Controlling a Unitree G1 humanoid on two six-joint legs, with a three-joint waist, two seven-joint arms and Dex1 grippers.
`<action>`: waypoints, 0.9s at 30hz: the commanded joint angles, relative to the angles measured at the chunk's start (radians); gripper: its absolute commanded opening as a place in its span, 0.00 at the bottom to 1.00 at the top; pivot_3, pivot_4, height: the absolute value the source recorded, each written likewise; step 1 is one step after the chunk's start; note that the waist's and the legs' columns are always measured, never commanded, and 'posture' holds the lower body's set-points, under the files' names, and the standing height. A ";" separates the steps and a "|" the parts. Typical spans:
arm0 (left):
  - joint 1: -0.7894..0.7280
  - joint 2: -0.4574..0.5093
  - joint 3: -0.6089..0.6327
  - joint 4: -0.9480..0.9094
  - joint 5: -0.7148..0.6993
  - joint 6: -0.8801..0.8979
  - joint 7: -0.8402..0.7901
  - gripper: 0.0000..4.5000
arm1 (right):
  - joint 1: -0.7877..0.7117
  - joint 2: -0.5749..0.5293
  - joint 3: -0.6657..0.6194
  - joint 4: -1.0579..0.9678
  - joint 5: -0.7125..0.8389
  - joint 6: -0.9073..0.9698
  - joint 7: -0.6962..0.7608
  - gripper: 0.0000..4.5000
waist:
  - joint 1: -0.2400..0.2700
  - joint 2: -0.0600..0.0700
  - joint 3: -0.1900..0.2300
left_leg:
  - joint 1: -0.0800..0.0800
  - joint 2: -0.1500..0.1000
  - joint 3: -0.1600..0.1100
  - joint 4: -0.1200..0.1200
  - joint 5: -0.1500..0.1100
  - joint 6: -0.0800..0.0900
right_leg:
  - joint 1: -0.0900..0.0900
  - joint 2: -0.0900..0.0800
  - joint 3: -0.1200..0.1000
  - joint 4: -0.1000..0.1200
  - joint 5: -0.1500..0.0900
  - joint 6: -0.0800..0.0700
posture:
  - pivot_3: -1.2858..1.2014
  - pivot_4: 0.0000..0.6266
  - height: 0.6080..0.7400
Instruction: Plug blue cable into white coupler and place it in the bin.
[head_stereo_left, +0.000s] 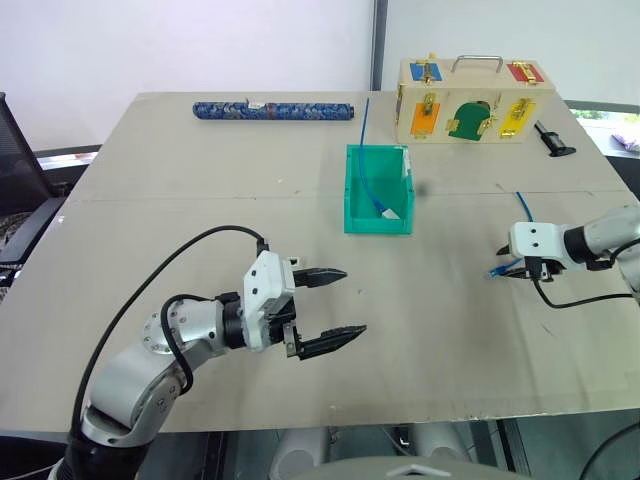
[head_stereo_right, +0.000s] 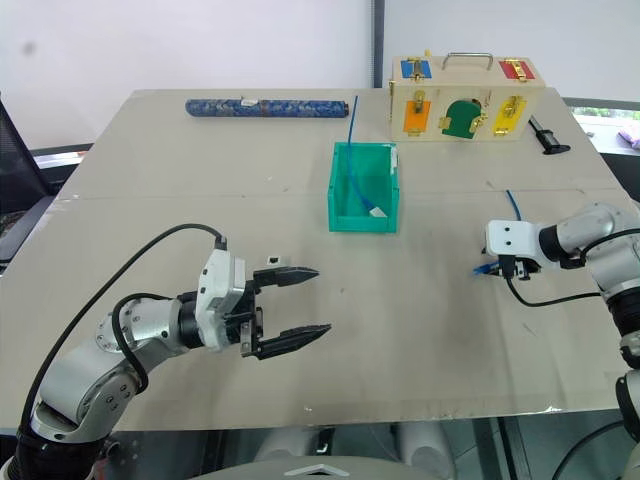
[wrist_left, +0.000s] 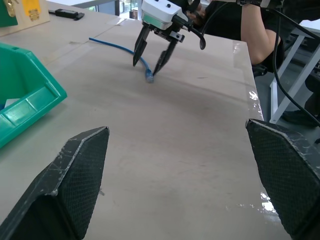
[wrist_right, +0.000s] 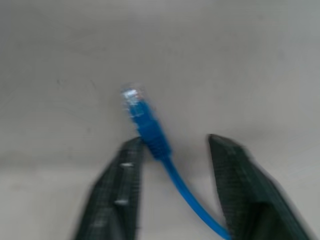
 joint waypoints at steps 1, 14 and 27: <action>0.023 -0.002 0.015 -0.016 0.016 -0.042 -0.005 1.00 | -0.012 0.015 0.002 0.014 0.000 -0.001 0.034 0.02 | 0.000 0.000 0.000 | 0.000 0.000 0.000 0.000 0.000 0.000 | 0.000 0.000 0.000 0.000 0.000 0.000 | 0.52 0.24 1.00; 0.105 -0.021 0.023 0.123 0.159 -0.192 0.001 1.00 | -0.001 0.274 0.126 -0.581 0.025 0.648 -0.057 0.02 | 0.008 0.002 0.001 | 0.000 0.002 -0.003 0.000 0.000 0.000 | -0.001 0.002 -0.002 0.001 0.001 0.000 | 0.52 0.24 1.00; -0.088 -0.038 -0.135 0.264 0.312 -0.156 -0.005 1.00 | 0.161 0.328 -0.050 -0.734 0.165 0.582 -0.207 0.97 | 0.010 0.002 0.001 | -0.002 -0.002 -0.006 0.000 0.000 0.000 | -0.001 -0.001 -0.005 0.001 0.002 0.001 | 0.52 0.24 1.00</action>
